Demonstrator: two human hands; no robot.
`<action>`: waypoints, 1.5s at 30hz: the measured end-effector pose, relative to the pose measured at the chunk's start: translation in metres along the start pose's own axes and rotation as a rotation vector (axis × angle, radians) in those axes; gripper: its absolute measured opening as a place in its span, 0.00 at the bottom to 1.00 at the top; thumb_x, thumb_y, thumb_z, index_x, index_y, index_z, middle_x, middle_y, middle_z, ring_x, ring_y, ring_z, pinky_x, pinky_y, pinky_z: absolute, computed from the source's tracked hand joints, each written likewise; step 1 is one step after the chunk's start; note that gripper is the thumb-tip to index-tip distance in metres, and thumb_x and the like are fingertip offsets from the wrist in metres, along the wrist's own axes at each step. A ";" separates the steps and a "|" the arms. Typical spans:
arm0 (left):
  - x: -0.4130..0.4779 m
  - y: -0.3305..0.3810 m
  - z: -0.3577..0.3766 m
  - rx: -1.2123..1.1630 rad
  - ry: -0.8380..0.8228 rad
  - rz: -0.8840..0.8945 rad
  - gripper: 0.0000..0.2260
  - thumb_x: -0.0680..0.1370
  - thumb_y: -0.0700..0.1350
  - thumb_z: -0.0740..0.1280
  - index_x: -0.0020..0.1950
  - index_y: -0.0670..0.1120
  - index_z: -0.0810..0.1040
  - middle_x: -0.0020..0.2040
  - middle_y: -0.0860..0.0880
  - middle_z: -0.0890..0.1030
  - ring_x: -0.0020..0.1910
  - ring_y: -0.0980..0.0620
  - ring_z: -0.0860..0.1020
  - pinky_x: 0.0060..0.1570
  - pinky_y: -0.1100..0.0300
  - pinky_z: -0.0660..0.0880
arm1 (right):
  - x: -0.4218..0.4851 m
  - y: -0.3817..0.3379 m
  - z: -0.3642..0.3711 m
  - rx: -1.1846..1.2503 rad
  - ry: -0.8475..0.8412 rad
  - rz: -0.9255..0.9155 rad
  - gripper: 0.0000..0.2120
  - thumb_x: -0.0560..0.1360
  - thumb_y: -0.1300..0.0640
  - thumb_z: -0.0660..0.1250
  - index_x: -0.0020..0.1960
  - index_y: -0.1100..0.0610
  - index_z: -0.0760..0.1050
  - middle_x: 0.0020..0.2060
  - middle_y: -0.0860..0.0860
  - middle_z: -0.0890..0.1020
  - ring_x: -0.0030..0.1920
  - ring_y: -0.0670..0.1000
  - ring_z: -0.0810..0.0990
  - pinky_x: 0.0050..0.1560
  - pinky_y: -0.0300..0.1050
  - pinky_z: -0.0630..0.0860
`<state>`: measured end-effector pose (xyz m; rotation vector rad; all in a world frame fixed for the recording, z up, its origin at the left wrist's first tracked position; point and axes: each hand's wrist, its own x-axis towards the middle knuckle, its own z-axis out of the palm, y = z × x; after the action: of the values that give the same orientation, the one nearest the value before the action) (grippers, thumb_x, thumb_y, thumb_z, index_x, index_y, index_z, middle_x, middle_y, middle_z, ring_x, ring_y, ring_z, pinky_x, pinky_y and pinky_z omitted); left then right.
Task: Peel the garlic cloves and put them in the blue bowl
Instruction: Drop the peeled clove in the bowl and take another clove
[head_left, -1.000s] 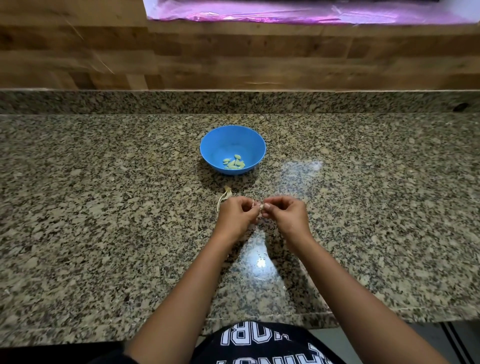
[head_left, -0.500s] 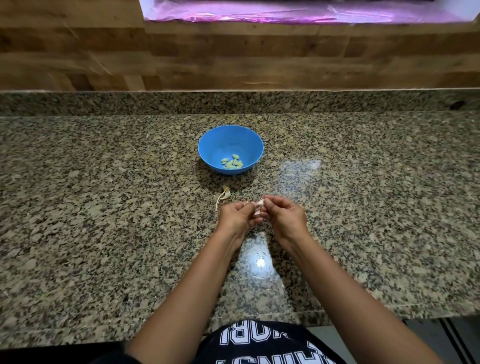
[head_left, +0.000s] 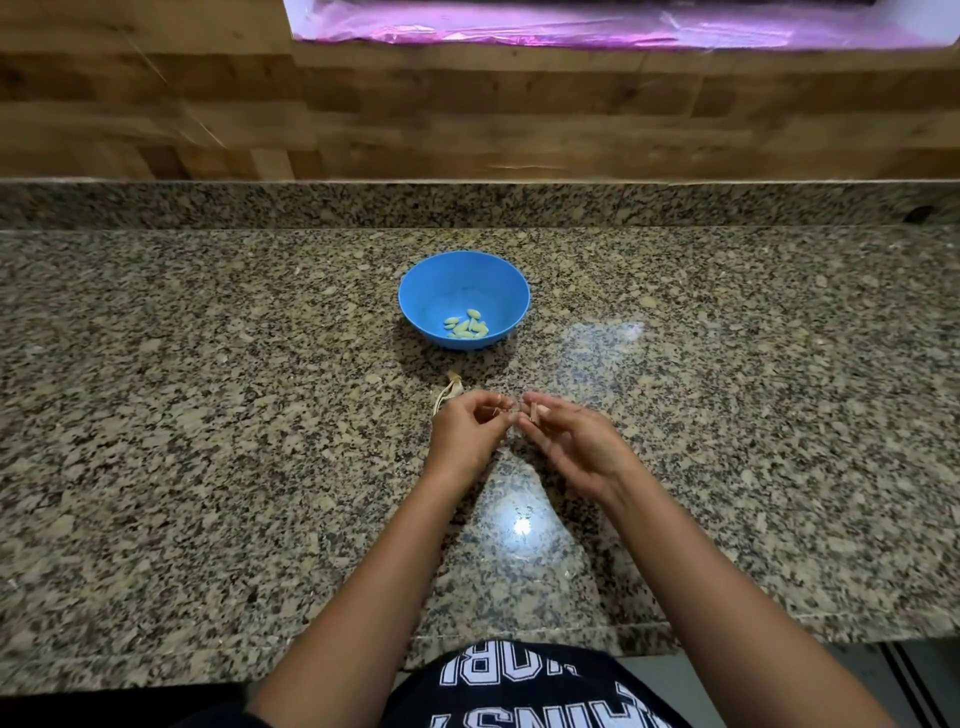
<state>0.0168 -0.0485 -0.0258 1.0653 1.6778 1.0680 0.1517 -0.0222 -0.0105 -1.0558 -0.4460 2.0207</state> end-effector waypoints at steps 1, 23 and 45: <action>0.000 0.001 0.000 -0.020 0.003 0.009 0.05 0.73 0.41 0.72 0.47 0.47 0.80 0.45 0.46 0.83 0.46 0.48 0.82 0.50 0.49 0.80 | 0.000 0.000 0.000 -0.009 -0.016 0.014 0.14 0.76 0.74 0.56 0.59 0.70 0.73 0.51 0.64 0.79 0.51 0.56 0.80 0.50 0.45 0.80; 0.007 0.014 0.001 -0.456 -0.117 -0.143 0.03 0.75 0.37 0.68 0.42 0.39 0.78 0.37 0.47 0.81 0.34 0.54 0.79 0.35 0.65 0.77 | 0.002 -0.013 0.003 -0.514 -0.055 -0.257 0.10 0.66 0.72 0.70 0.46 0.65 0.78 0.39 0.55 0.82 0.40 0.50 0.82 0.42 0.38 0.79; -0.003 -0.007 -0.005 -0.033 -0.217 -0.059 0.06 0.75 0.44 0.68 0.44 0.44 0.74 0.42 0.46 0.78 0.41 0.48 0.78 0.48 0.46 0.78 | 0.010 -0.012 0.006 -0.056 0.125 -0.090 0.09 0.74 0.74 0.60 0.50 0.66 0.75 0.45 0.58 0.78 0.44 0.53 0.79 0.45 0.44 0.80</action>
<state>0.0119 -0.0545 -0.0301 1.0641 1.5042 0.9054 0.1495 -0.0069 -0.0049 -1.1686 -0.4780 1.8609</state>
